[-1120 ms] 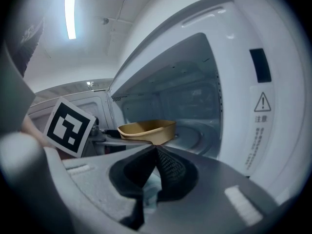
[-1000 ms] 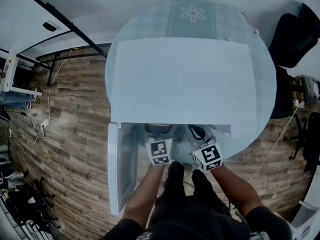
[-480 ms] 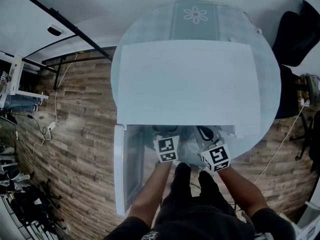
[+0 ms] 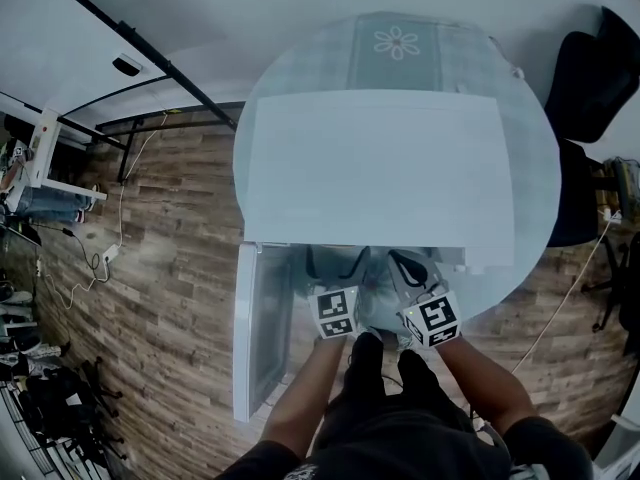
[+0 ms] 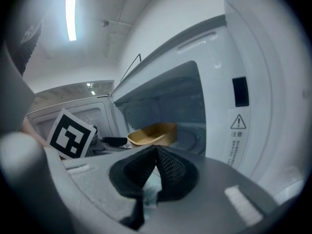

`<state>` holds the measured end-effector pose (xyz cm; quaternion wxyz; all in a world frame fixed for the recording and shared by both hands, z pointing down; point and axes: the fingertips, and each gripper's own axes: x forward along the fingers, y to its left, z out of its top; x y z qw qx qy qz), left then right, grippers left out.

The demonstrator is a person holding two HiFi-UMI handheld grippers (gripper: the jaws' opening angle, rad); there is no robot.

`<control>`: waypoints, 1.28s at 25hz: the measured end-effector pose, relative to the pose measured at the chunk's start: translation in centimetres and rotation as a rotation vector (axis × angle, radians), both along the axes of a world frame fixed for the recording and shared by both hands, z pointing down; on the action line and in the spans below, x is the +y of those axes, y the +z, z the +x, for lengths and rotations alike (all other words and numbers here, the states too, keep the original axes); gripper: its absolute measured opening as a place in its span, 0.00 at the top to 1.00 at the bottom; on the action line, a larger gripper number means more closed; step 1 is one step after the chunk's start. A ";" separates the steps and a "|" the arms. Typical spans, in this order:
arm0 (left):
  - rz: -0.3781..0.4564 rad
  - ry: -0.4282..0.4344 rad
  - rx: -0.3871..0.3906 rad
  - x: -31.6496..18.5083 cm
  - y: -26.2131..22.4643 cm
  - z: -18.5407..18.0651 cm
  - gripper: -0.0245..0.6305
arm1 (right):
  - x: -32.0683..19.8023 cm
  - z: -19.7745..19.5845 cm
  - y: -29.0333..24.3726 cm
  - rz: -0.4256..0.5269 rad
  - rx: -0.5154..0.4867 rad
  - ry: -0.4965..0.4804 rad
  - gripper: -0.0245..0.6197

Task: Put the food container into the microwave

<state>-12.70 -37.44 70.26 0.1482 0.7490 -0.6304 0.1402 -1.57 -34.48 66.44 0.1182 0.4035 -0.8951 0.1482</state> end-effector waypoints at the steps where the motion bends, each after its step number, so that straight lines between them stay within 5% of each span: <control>1: 0.001 -0.007 0.002 0.6 -0.3 0.0 0.14 | 0.2 0.0 -0.3 0.004 0.000 -0.003 0.96; 13: 0.097 -0.029 -0.013 6.5 -7.8 0.3 0.20 | 3.1 -0.6 -7.0 0.053 -0.085 -0.037 0.96; 18: 0.115 -0.046 -0.002 9.0 -11.1 0.5 0.37 | 4.8 -1.5 -9.8 0.093 -0.112 -0.085 0.96; 27: 0.223 -0.050 -0.005 12.5 -15.9 1.1 0.90 | 6.2 -1.3 -13.9 0.179 -0.125 -0.125 0.96; 32: 0.247 -0.040 0.001 13.2 -17.3 1.2 0.96 | 7.1 -1.4 -14.9 0.199 -0.122 -0.145 0.96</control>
